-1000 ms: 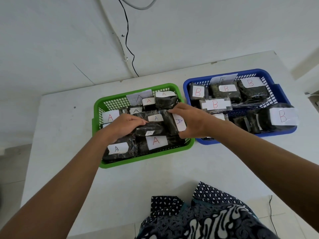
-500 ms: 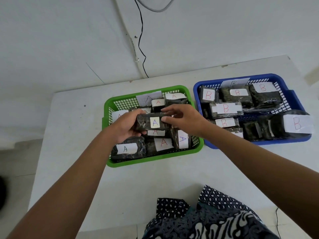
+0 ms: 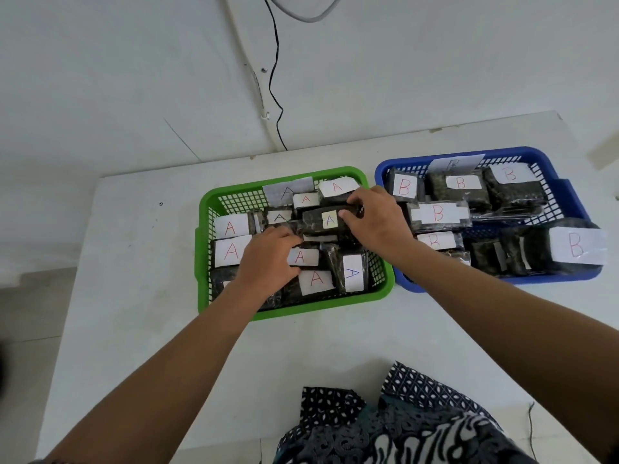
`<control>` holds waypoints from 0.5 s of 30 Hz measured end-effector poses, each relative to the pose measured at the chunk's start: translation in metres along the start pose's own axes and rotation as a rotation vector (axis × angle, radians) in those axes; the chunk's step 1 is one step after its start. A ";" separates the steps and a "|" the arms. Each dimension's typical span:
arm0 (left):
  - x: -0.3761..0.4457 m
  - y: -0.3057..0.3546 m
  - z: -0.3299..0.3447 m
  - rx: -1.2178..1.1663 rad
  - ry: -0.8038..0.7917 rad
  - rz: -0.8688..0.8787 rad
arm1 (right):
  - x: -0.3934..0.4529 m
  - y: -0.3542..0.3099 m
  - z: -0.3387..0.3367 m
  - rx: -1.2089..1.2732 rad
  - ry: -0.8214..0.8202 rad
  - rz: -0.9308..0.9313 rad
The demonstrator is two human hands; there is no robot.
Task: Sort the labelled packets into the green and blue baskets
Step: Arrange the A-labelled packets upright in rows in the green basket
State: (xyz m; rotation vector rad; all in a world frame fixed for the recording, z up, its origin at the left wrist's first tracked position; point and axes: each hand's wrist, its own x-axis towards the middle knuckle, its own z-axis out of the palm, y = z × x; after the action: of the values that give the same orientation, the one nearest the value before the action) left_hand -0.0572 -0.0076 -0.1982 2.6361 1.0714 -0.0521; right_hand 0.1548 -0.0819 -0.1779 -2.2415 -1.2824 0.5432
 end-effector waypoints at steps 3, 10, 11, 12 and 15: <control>-0.001 0.001 0.001 -0.034 0.058 -0.012 | -0.009 -0.005 0.000 -0.182 0.101 -0.073; 0.001 -0.003 0.003 -0.034 0.084 -0.011 | -0.048 -0.008 0.011 -0.584 -0.162 -0.146; 0.002 -0.003 0.003 -0.031 0.085 -0.006 | -0.049 -0.008 0.012 -0.607 -0.188 -0.129; 0.001 -0.003 0.003 -0.028 0.086 -0.003 | -0.050 -0.007 0.013 -0.613 -0.205 -0.113; 0.000 -0.003 0.003 -0.029 0.094 -0.005 | -0.050 -0.007 0.013 -0.579 -0.217 -0.086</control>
State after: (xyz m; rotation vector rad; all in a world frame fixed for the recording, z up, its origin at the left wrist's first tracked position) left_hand -0.0588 -0.0065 -0.2023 2.6335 1.0999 0.0859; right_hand 0.1191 -0.1197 -0.1794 -2.6196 -1.8241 0.4280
